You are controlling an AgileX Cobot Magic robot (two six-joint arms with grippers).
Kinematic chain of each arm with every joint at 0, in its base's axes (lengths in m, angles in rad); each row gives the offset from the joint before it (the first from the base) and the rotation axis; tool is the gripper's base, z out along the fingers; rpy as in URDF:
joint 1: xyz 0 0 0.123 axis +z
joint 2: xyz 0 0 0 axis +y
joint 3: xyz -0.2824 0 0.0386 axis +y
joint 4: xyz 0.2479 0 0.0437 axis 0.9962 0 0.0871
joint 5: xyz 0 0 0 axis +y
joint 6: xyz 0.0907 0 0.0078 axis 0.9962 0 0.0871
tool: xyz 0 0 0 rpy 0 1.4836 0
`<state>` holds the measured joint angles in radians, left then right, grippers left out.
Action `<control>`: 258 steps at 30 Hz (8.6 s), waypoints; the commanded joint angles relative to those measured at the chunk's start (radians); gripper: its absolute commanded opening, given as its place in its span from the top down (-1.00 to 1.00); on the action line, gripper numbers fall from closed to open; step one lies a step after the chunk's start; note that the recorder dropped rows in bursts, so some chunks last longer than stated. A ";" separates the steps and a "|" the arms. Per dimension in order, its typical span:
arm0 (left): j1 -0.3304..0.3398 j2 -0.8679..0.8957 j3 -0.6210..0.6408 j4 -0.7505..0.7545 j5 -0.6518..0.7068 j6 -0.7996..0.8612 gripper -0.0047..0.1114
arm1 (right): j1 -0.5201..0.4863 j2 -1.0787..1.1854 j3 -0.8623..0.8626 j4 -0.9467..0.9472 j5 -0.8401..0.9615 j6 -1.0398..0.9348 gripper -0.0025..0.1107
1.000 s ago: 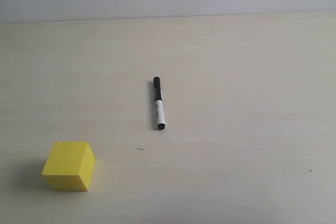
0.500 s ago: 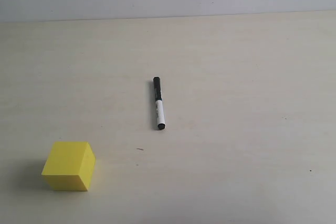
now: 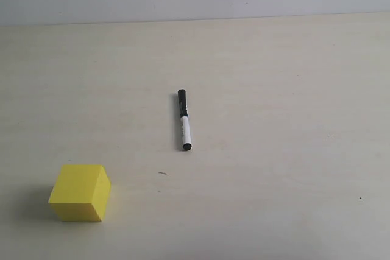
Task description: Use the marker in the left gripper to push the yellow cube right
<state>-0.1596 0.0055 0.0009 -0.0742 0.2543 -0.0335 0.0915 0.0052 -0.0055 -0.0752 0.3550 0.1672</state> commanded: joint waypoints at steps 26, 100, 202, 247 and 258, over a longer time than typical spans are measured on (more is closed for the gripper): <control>-0.005 0.121 -0.246 -0.093 -0.515 -0.440 0.92 | -0.005 -0.005 0.005 -0.001 -0.010 -0.005 0.96; -0.587 2.145 -1.574 0.029 0.616 -0.574 0.20 | -0.005 -0.005 0.005 -0.001 -0.012 -0.005 0.96; -0.640 1.889 -1.559 0.216 0.872 -0.416 0.92 | -0.005 -0.005 0.005 -0.001 -0.012 -0.005 0.96; -0.084 1.157 -0.536 0.397 0.478 0.945 0.92 | -0.005 -0.005 0.005 -0.001 -0.010 -0.005 0.96; -0.080 1.312 -0.514 0.366 0.470 1.030 0.92 | -0.005 -0.005 0.005 -0.001 -0.010 -0.005 0.96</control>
<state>-0.2437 1.2953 -0.5166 0.3049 0.7133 0.9565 0.0915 0.0052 -0.0055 -0.0752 0.3536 0.1672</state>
